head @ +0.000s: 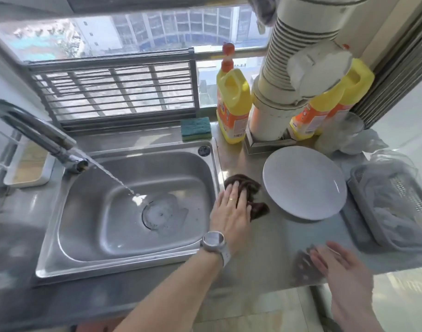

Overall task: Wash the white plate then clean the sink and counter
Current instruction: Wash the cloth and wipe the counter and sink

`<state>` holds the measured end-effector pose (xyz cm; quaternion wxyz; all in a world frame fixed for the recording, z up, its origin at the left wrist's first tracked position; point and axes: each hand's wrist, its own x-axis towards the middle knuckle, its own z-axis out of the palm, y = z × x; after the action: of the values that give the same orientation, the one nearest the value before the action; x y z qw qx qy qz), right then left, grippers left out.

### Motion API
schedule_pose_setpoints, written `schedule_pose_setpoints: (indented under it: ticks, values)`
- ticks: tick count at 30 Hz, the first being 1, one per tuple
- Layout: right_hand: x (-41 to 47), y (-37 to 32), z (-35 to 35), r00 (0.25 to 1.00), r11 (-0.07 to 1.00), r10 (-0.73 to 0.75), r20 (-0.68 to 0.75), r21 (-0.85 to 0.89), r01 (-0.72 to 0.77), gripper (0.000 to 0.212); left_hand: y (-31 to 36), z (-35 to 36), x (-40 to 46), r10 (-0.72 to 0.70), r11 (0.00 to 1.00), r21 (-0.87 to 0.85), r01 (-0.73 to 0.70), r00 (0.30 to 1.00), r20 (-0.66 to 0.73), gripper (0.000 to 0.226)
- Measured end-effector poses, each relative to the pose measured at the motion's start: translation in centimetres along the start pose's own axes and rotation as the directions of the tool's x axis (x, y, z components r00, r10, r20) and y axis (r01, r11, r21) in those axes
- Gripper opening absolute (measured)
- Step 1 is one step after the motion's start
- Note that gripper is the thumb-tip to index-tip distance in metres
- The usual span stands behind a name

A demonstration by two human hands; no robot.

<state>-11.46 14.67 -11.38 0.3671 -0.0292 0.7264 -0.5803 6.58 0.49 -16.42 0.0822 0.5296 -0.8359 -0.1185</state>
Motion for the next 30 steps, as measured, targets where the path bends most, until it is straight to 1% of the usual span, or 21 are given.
schedule_pose_setpoints:
  ticks: [2, 4, 5, 7, 9, 10, 11, 12, 13, 14, 15, 16, 18, 19, 21, 23, 24, 26, 28, 30]
  values:
    - [-1.2, 1.2, -0.5, 0.997, 0.993, -0.069, 0.037, -0.097, 0.072, 0.019, -0.3, 0.3, 1.6, -0.042, 0.999, -0.013, 0.042, 0.999, 0.016, 0.055]
    - [-2.3, 2.1, -0.8, 0.983, 0.957, -0.168, 0.077, -0.226, 0.182, 0.011, 0.6, 1.0, 0.0, -0.027, 1.000, 0.003, 0.027, 0.999, 0.043, 0.057]
    - [-3.0, 2.3, -0.8, 0.968, 0.922, -0.224, 0.116, -0.296, 0.249, 0.011, 1.3, 1.2, -1.9, -0.013, 1.000, -0.021, 0.014, 0.998, 0.061, 0.058]
    - [-4.8, 2.7, -0.2, 0.924, 0.835, -0.314, 0.220, -0.400, 0.379, 0.017, 2.9, 1.6, -6.4, 0.015, 0.995, -0.095, -0.008, 0.998, 0.066, 0.060]
    - [-6.3, 3.5, 0.8, 0.864, 0.752, -0.381, 0.328, -0.434, 0.496, 0.028, 3.9, 1.3, -9.8, 0.027, 0.980, -0.197, -0.007, 0.995, 0.100, 0.062]
    - [-6.8, 4.1, 1.5, 0.823, 0.703, -0.406, 0.397, -0.440, 0.559, 0.034, 4.1, 0.7, -10.7, 0.037, 0.963, -0.271, -0.001, 0.991, 0.130, 0.065]
    - [-7.2, 5.0, 2.2, 0.779, 0.652, -0.418, 0.468, -0.442, 0.616, 0.042, 3.8, 0.1, -11.1, 0.041, 0.920, -0.390, 0.036, 0.981, 0.187, 0.067]
    - [-7.3, 6.0, 2.8, 0.741, 0.605, -0.412, 0.531, -0.448, 0.658, 0.050, 3.4, -1.2, -11.2, 0.019, 0.831, -0.541, 0.126, 0.967, 0.254, 0.064]
    - [-7.4, 6.9, 3.5, 0.711, 0.554, -0.399, 0.579, -0.466, 0.690, 0.055, 2.6, -2.6, -11.2, 0.003, 0.707, -0.675, 0.213, 0.953, 0.304, 0.059]
    - [-7.2, 7.8, 4.1, 0.693, 0.496, -0.386, 0.609, -0.496, 0.713, 0.059, 1.6, -4.1, -11.3, -0.027, 0.604, -0.753, 0.259, 0.952, 0.305, 0.055]
    - [-7.1, 8.6, 4.8, 0.680, 0.433, -0.380, 0.627, -0.529, 0.730, 0.063, 0.5, -5.4, -11.6, -0.083, 0.567, -0.783, 0.256, 0.963, 0.255, 0.053]
    - [-6.9, 9.1, 5.5, 0.676, 0.370, -0.388, 0.626, -0.567, 0.736, 0.066, -1.0, -6.5, -12.0, -0.147, 0.595, -0.768, 0.236, 0.972, 0.184, 0.051]
    - [-6.5, 9.9, 7.0, 0.678, 0.266, -0.441, 0.588, -0.636, 0.724, 0.070, -4.8, -7.9, -13.4, -0.251, 0.743, -0.637, 0.208, 0.968, 0.025, 0.047]
    - [-6.5, 10.2, 7.7, 0.676, 0.230, -0.463, 0.574, -0.659, 0.717, 0.069, -6.8, -8.5, -14.2, -0.294, 0.793, -0.567, 0.223, 0.955, -0.036, 0.045]
    - [-7.5, 11.1, 9.0, 0.668, 0.198, -0.485, 0.564, -0.674, 0.712, 0.065, -10.9, -9.2, -16.2, -0.358, 0.841, -0.468, 0.270, 0.927, -0.109, 0.040]
    - [-10.1, 12.6, 10.4, 0.633, 0.186, -0.526, 0.568, -0.650, 0.737, 0.060, -14.8, -9.9, -18.4, -0.413, 0.861, -0.388, 0.329, 0.897, -0.156, 0.036]
    - [-12.0, 13.6, 11.3, 0.588, 0.155, -0.550, 0.593, -0.619, 0.770, 0.057, -16.8, -10.2, -19.7, -0.439, 0.863, -0.357, 0.358, 0.881, -0.176, 0.035]
    - [-16.6, 16.0, 14.0, 0.455, 0.067, -0.553, 0.698, -0.507, 0.859, 0.052, -20.2, -10.8, -22.4, -0.485, 0.857, -0.306, 0.414, 0.850, -0.208, 0.032]
    - [-22.1, 18.7, 18.2, 0.347, 0.021, -0.473, 0.810, -0.383, 0.923, 0.053, -23.7, -11.2, -24.8, -0.522, 0.847, -0.265, 0.460, 0.815, -0.253, 0.028]
    - [-27.8, 21.7, 23.3, 0.265, -0.011, -0.373, 0.889, -0.290, 0.957, 0.054, -26.9, -11.6, -27.2, -0.574, 0.818, -0.239, 0.523, 0.762, -0.299, 0.029]
